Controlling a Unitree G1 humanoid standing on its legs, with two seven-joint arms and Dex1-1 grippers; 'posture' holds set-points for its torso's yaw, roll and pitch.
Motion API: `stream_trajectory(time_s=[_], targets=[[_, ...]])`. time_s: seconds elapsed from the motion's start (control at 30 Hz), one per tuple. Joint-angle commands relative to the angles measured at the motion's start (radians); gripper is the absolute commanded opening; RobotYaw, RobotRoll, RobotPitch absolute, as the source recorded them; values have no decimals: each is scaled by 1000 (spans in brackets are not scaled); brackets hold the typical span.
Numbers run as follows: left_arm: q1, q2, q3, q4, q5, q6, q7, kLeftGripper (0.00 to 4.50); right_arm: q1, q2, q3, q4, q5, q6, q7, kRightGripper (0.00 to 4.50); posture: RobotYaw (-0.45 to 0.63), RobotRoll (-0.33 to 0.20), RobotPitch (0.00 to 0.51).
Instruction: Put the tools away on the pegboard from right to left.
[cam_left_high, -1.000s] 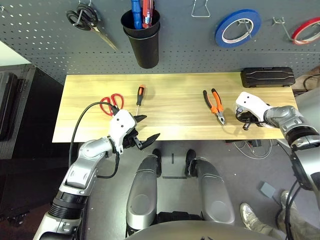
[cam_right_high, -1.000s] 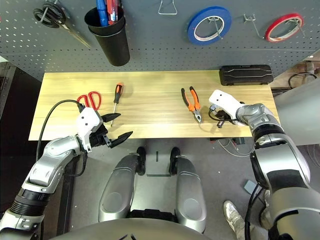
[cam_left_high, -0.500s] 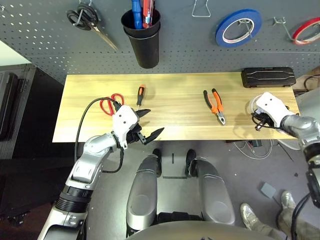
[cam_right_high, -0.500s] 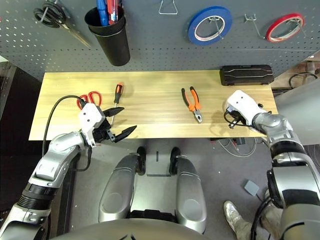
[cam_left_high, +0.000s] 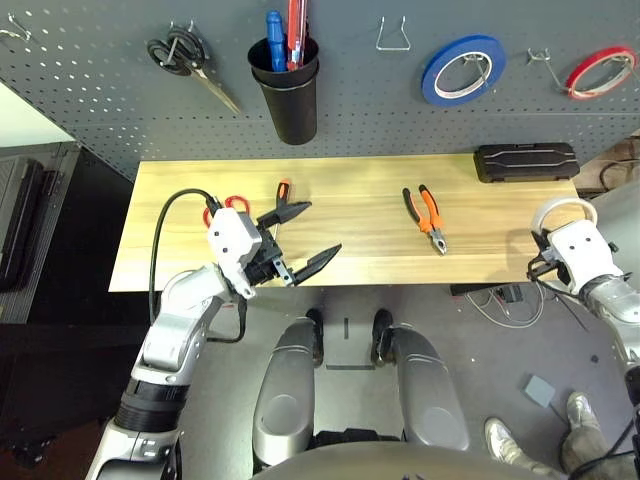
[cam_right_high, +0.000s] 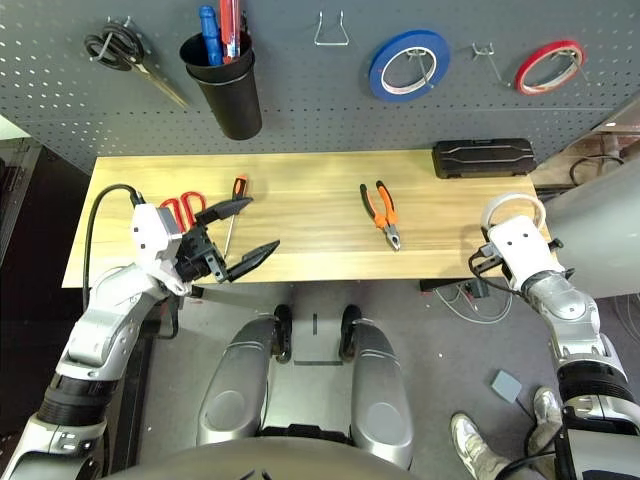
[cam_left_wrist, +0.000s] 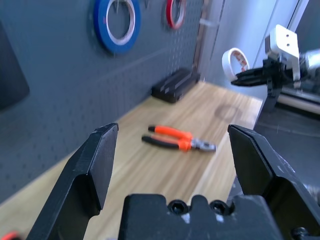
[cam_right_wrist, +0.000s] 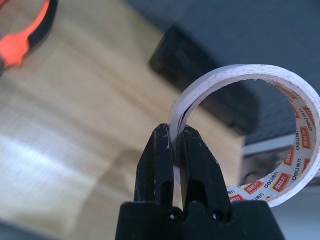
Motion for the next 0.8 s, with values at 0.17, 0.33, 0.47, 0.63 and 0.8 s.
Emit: stream_trajectory(time_s=[0.17,0.33,0.47,0.63,0.8], targets=[[-35,-1,-8,-65,-40,-14,-28,4500,-25,-3,-8,-9,-51,-95,-111,34,145,0,234],[-58,-3,-25,-95,-49,-3,-28,4500,-95,-17,0,16,-75,-162,-137,34,150,0,229],[-71,1,-40,-109,-45,11,-30,4500,-151,-13,14,21,-78,-176,-122,34,151,0,230],[-92,14,-61,-124,-37,31,-33,4500,-240,7,34,39,-69,-175,-93,34,154,0,233],[-108,33,-79,-128,-25,45,-45,4500,-332,28,58,79,-68,-142,-68,34,158,0,234]])
